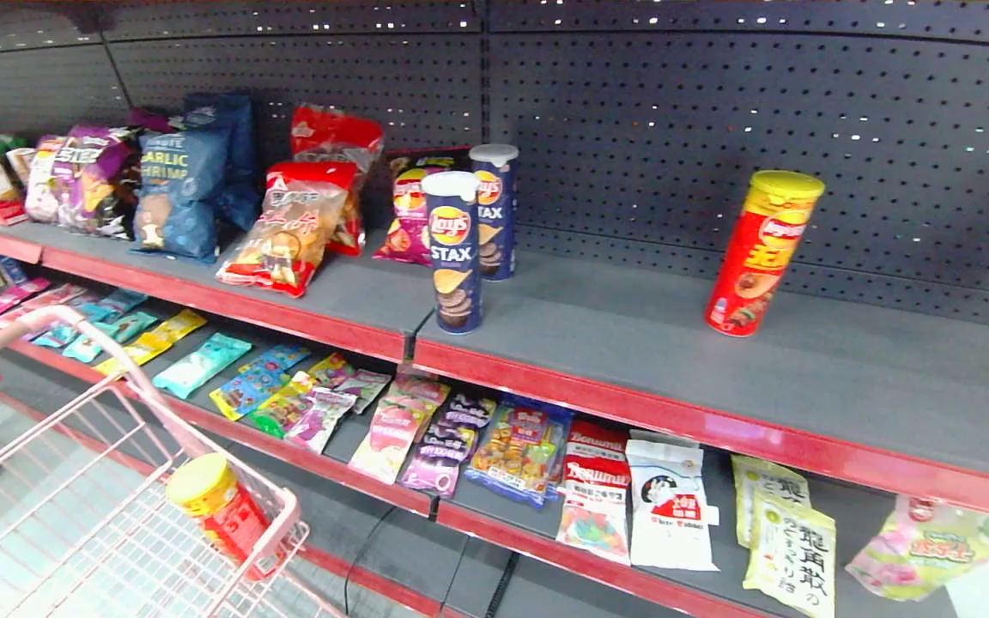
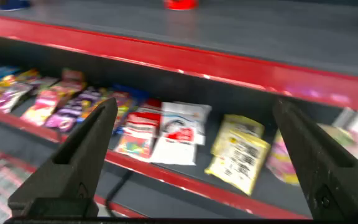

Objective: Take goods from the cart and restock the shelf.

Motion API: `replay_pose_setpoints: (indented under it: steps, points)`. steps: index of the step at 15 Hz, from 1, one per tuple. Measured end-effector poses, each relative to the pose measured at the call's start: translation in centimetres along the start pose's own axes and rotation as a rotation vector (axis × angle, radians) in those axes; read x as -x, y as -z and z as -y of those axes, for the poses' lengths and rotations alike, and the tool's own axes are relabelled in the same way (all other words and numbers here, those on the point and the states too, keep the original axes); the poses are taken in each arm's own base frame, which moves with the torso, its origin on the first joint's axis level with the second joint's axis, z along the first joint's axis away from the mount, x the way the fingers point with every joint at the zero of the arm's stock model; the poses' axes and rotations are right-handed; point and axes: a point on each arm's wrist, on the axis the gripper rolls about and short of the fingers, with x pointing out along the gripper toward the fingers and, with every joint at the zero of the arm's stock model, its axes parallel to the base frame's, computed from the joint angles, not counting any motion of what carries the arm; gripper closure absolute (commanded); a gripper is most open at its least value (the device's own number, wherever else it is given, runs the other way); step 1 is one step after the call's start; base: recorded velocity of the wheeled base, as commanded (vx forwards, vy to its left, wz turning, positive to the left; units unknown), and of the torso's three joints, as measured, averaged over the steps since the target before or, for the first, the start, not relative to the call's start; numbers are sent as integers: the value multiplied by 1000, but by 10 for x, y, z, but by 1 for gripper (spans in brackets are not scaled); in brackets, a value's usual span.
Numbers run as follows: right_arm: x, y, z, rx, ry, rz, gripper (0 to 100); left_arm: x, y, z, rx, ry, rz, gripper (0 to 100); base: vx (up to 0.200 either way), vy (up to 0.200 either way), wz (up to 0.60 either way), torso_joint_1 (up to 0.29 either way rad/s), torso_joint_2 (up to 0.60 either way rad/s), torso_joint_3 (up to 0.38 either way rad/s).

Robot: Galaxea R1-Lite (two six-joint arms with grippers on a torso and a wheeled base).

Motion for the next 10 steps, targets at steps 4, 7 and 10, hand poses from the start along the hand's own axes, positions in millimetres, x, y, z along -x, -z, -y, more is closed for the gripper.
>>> replay_pose_setpoints:
  steps: [4, 7, 10]
  points:
    - [0, 0, 0, -1, 1, 1, 0, 0, 0, 0, 0, 0, 0, 0, 0, 0, 300, 1, 4, 4]
    - [0, 0, 0, -2, 1, 3, 0, 0, 0, 0, 0, 0, 0, 0, 0, 0, 0, -32, 87, 50]
    - [0, 0, 0, -2, 1, 1, 0, 0, 0, 0, 0, 0, 0, 0, 0, 0, 0, -139, 352, 199]
